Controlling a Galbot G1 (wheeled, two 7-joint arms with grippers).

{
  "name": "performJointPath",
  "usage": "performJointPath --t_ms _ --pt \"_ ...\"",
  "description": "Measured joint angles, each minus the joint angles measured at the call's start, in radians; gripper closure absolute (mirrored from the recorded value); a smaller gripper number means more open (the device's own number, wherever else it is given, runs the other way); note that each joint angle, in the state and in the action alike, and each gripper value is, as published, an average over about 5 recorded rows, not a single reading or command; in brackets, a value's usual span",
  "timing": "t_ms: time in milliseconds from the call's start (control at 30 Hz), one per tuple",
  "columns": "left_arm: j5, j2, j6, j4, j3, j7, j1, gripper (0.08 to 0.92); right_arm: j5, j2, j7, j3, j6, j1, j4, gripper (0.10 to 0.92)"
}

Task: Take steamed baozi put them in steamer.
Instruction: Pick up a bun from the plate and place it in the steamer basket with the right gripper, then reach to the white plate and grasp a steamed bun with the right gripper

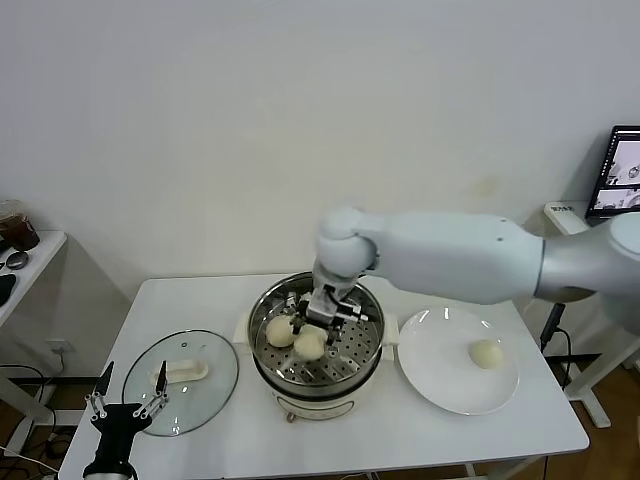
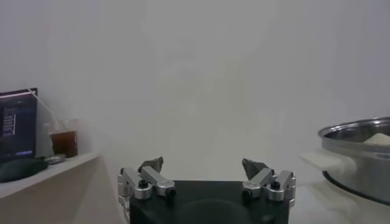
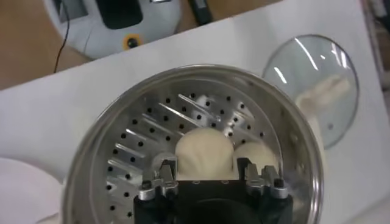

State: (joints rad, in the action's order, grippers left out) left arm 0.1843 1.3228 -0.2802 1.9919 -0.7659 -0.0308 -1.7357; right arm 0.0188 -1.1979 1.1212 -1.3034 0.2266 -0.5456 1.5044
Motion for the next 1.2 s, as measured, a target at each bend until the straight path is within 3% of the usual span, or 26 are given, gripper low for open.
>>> performJointPath --t_ms 267,600,767,933,1200 --pt "0.000 0.001 -0.003 -0.005 -0.006 0.000 -0.002 0.177 -0.056 -0.021 -0.004 -0.019 0.062 0.029 -0.020 0.432" --pt "-0.001 0.004 -0.003 -0.008 -0.005 -0.001 0.000 0.177 -0.097 -0.018 -0.012 -0.012 0.113 0.037 -0.025 0.218" --pt "-0.001 0.002 -0.003 -0.008 -0.006 -0.001 0.000 0.177 -0.096 0.005 -0.003 0.017 0.111 0.011 -0.020 0.203" --pt "0.000 -0.004 -0.003 -0.007 -0.008 0.000 -0.002 0.177 -0.065 0.068 0.016 0.049 0.029 -0.032 0.007 0.203" --pt "-0.005 -0.010 0.000 -0.004 0.001 0.001 0.000 0.177 -0.002 0.255 0.052 0.099 -0.254 -0.063 0.069 0.203"
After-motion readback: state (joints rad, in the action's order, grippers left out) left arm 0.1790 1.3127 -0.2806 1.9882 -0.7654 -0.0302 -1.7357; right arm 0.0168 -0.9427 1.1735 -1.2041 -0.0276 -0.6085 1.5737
